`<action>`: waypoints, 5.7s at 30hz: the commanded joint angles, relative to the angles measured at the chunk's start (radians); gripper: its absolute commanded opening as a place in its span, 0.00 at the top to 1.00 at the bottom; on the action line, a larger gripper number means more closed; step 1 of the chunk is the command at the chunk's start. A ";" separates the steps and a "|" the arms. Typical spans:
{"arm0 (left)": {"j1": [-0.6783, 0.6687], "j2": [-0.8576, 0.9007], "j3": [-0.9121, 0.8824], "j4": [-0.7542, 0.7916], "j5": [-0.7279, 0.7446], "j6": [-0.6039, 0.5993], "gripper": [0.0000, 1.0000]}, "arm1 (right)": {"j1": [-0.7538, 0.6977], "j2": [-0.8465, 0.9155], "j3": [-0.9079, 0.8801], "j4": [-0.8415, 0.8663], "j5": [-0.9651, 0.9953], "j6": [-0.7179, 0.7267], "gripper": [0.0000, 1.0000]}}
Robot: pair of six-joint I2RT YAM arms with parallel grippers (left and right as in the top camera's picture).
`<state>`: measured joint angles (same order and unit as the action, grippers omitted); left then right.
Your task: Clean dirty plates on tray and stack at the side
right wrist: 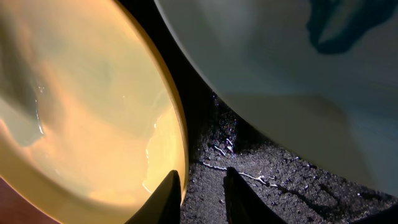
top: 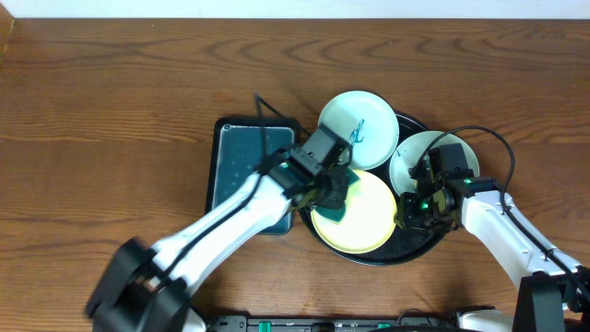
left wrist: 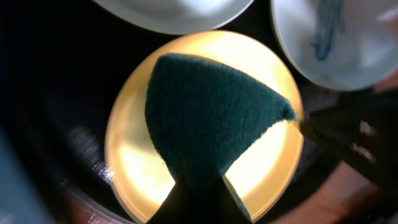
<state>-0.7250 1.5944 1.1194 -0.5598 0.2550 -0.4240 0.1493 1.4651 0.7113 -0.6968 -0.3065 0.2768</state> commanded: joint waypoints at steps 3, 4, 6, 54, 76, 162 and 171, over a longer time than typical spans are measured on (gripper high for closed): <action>0.047 -0.087 0.000 -0.091 -0.164 0.050 0.92 | 0.010 -0.010 -0.021 0.013 0.011 -0.004 0.78; 0.063 -0.093 0.000 -0.106 -0.180 0.050 0.92 | 0.010 -0.010 -0.029 0.019 0.011 -0.004 0.79; 0.096 -0.093 0.000 -0.122 -0.185 0.054 0.92 | 0.010 -0.010 -0.051 0.045 0.008 0.003 0.80; 0.376 0.131 -0.037 -0.092 -0.185 0.183 0.92 | 0.010 -0.297 -0.060 0.141 0.129 0.014 0.99; 0.376 0.131 -0.037 -0.083 -0.185 0.183 0.92 | 0.146 -0.284 0.204 -0.136 0.613 -0.008 0.99; 0.376 0.131 -0.037 -0.087 -0.185 0.176 0.92 | -0.588 -0.158 0.243 0.087 0.255 0.236 0.99; 0.376 0.131 -0.037 -0.087 -0.184 0.176 0.92 | -0.779 -0.078 0.242 0.084 0.265 0.259 0.99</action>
<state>-0.3534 1.7248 1.0866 -0.6468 0.0788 -0.2539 -0.5957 1.3548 0.9352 -0.6121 -0.0307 0.5095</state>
